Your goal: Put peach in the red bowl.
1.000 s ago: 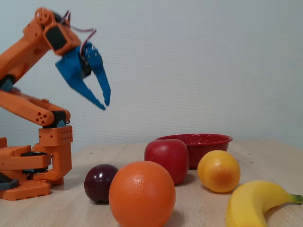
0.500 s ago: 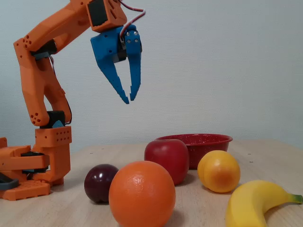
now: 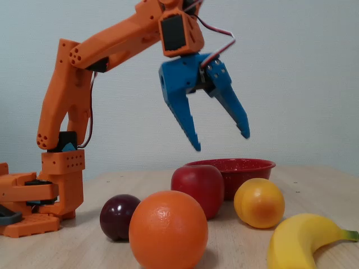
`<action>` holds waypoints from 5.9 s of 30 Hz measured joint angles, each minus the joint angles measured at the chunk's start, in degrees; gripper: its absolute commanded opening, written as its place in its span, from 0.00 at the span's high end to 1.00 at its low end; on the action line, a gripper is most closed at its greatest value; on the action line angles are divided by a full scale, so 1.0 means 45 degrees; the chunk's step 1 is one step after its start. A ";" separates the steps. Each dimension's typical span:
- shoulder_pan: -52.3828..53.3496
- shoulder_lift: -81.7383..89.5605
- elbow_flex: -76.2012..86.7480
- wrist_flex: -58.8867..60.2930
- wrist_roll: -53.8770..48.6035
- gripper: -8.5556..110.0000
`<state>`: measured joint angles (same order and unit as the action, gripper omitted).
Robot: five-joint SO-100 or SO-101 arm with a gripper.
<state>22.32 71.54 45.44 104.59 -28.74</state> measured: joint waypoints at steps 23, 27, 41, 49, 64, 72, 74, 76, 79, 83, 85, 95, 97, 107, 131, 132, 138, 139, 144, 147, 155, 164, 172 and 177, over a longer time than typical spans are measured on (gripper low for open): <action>-0.1914 -0.1055 -0.0313 0.0000 0.0039 0.60; -0.2187 -0.1387 -0.0313 0.0000 -0.0059 0.60; -0.2227 -0.2793 -0.0684 0.0000 -0.0059 0.58; -0.2734 -0.3320 -0.1250 0.0000 -0.0059 0.57; -0.2715 -0.4121 -0.1484 -0.0059 -0.0215 0.52; -0.2695 -0.4551 -0.1484 -0.0977 -0.0410 0.50; -0.2715 -0.4727 -0.1621 -0.1133 -0.0410 0.50; -0.2734 -0.4883 -0.1680 -0.1426 -0.0410 0.50; -0.2715 -0.4980 -0.1699 -0.1445 -0.0410 0.50; -0.2715 -0.5098 -0.1699 -0.1602 -0.0410 0.50; -0.2734 -0.5156 -0.1699 -0.1855 -0.0410 0.50; -0.2715 -0.5215 -0.1699 -0.2480 -0.0410 0.50; -0.2734 -0.5391 -0.1680 -0.2656 -0.0410 0.50; -0.2715 -0.5605 -0.1680 -0.2773 -0.0410 0.50; -0.2715 -0.6133 -0.1484 -0.3320 -0.0742 0.51; -0.2715 -0.6133 -0.1309 -0.3418 -0.0742 0.51; -0.2734 -0.6152 -0.1152 -0.3379 -0.0742 0.51; -0.2715 -0.6152 -0.1152 -0.3418 -0.0742 0.51; -0.2715 -0.6152 -0.1152 -0.3613 -0.0801 0.52; -0.2715 -0.6152 -0.1152 -0.3574 -0.0840 0.54; -0.2715 -0.6152 -0.1152 -0.3848 -0.0937 0.59; -0.2715 -0.6133 -0.1172 -0.3828 -0.1191 0.66; -0.2715 -0.6094 -0.1211 -0.3828 -0.1543 0.83; -0.2695 -0.6094 -0.1211 -0.3828 -0.1777 0.93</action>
<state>10.20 44.12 39.99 87.36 -36.74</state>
